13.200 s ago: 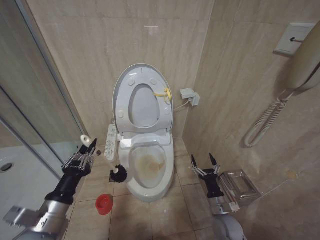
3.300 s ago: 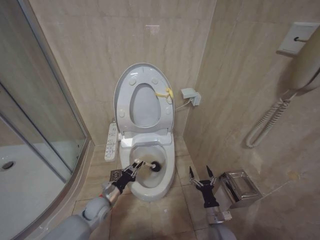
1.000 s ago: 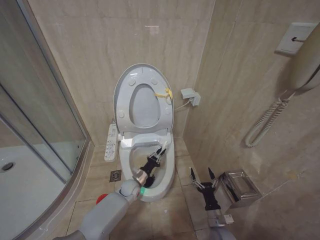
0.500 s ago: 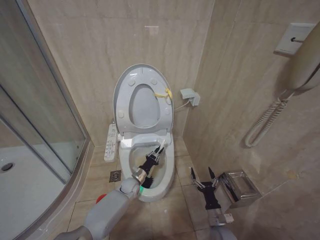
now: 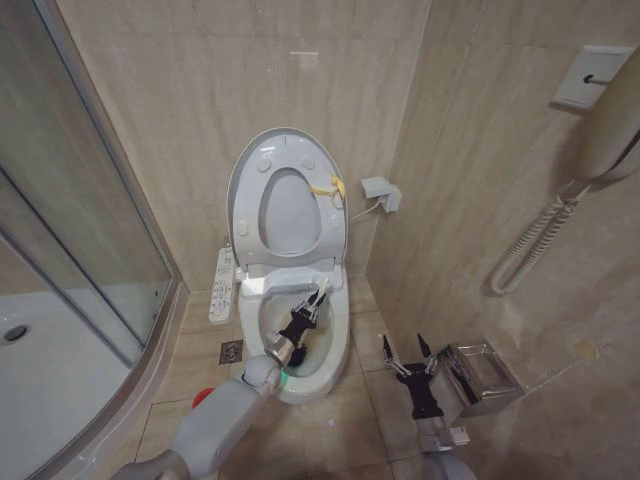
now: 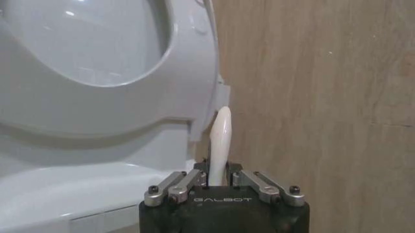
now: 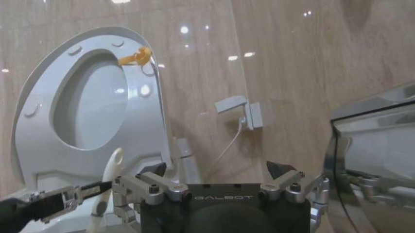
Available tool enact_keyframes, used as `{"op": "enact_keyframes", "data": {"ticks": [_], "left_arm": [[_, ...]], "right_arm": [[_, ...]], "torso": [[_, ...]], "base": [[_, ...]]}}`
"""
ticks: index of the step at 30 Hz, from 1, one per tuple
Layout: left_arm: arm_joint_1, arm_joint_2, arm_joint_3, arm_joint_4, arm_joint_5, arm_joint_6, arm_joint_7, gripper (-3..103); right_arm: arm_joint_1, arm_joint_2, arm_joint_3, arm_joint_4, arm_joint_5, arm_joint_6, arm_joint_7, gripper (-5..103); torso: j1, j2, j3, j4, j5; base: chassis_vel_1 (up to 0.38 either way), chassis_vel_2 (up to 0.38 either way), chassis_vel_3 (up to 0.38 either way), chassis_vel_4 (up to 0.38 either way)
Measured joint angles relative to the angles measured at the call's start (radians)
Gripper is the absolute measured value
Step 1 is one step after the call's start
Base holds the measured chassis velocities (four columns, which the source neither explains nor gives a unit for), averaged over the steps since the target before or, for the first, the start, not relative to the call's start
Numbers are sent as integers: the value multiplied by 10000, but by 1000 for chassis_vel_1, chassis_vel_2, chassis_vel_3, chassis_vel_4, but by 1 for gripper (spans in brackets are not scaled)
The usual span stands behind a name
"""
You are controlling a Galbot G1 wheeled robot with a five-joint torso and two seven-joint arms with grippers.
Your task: Open the toilet lid, clean the toilet bowl with a toilet brush, close the toilet lid, and flush.
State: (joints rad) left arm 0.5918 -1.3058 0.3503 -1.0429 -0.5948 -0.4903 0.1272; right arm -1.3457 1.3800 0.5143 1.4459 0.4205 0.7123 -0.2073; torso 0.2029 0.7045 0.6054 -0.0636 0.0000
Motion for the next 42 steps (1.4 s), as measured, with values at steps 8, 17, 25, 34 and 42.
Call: {"op": "enact_keyframes", "data": {"ticks": [8,17,25,34,42], "left_arm": [[-1068,306,1247,-1054,-428,1662,-1019,17],[-2276,573,2823,-187,-1450,1647,-1010,17],[-3480,854,4518,-293,-2776,984,-1014,17],[-3008,1668,5092,-293,-2922,792,-808,17],[-3188,2136,4905,-1063,-2949,915,-811,17]], "right_arm": [[-1,62,26,-9,57,-5,5,100],[240,27,67,-335,67,-3,-42,100],[689,123,129,-975,-7,-82,-300,100],[761,387,476,-1523,73,-249,-488,100],[525,497,508,-1244,-35,-231,-481,100]], "torso": [[0,-1,1,-7,0],[0,-1,2,-1,-1],[-1,0,1,-8,4],[-2,1,-2,-5,-6],[1,0,0,-8,-5]], "base": [[0,0,0,0],[0,0,0,0],[0,0,0,0],[0,0,0,0],[0,0,0,0]]}}
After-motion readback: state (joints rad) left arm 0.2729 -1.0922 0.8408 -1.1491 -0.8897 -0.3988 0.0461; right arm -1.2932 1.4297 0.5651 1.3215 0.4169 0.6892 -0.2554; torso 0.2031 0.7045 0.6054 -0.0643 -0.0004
